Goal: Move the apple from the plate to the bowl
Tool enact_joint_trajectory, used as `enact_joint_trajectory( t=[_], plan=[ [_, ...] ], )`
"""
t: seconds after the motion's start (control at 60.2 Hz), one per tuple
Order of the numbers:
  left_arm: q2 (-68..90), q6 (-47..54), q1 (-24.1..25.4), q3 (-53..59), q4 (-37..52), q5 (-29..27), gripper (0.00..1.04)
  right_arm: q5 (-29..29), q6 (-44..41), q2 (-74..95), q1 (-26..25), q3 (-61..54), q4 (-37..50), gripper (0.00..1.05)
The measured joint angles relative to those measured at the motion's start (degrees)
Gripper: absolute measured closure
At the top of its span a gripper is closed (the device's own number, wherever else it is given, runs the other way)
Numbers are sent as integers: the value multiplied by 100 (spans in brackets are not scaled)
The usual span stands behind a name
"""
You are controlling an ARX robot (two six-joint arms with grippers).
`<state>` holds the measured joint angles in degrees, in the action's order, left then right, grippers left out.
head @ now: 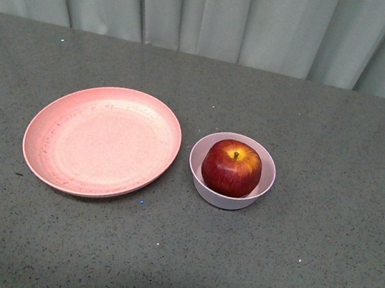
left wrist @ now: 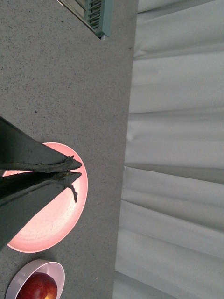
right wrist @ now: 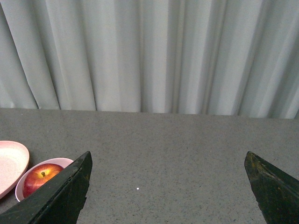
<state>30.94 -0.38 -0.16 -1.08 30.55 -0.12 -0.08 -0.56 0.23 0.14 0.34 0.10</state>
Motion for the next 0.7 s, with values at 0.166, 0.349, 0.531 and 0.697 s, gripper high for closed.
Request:
enact_joint_trajectory(
  t=[0.166,0.349,0.531,0.697],
  plan=[
    [-667,0,2,2,-621,0,101,0,0,0,0,0,0,9],
    [-1134,0,2,2,-1078,0,101,0,0,0,0,0,0,9],
    [-1563,0,2,2,-1499,0,101,0,0,0,0,0,0,9],
    [-1821,0,2,2,-1757,0,101,0,0,0,0,0,0,9]
  ],
)
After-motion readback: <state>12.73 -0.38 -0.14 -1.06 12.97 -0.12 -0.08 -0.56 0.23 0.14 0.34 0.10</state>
